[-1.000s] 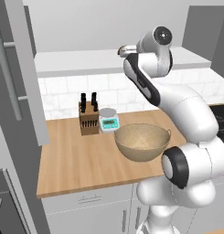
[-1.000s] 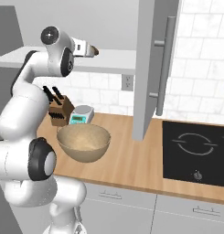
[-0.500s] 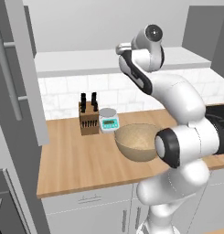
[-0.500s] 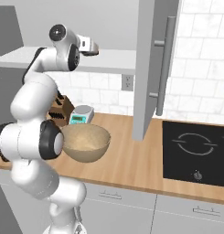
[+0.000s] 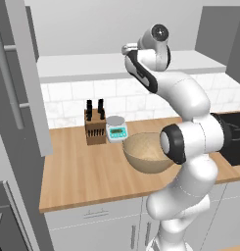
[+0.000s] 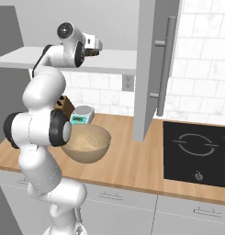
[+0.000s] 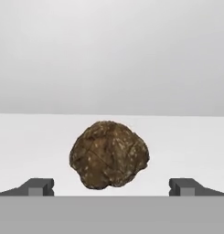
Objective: Open the cabinet, pick up the bread from the cabinet and place it in the basket. Then move the basket to the dining counter.
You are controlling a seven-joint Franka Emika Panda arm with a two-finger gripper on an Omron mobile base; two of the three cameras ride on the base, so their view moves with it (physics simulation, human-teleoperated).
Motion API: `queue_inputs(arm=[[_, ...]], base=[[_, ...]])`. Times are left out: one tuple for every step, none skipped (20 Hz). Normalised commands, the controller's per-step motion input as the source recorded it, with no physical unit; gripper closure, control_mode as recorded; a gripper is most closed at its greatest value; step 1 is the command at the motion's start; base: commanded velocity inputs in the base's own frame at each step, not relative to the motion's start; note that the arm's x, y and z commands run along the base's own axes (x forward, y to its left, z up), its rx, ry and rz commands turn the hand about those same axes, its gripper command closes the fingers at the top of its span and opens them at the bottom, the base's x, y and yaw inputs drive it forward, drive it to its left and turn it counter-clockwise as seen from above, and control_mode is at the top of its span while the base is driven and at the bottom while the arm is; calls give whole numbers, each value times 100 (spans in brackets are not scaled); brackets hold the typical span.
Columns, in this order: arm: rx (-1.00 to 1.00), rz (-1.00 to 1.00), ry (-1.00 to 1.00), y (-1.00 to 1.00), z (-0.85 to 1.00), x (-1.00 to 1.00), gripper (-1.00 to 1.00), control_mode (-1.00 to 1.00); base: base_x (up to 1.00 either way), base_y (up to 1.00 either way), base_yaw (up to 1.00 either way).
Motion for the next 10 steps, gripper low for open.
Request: queue_inputs(arm=[[0,0,0,0,0,21,-100,-100],[0,0,0,0,0,18,-100,-100],[0,0,0,0,0,19,-100,-100],[0,0,0,0,0,25,-100,-100],[0,0,0,0,0,32,-100,-100],[0,0,0,0,1,36,-100,-100],[0,0,0,0,1,39,-100,-100],[0,0,0,0,0,41,-100,-100],[0,0,0,0,0,36,-100,-100],[0,0,0,0,0,36,-100,-100]], base=[[0,0,0],[0,0,0],[0,0,0],[0,0,0],[0,0,0],[0,0,0],[0,0,0],[0,0,0],[0,0,0],[0,0,0]])
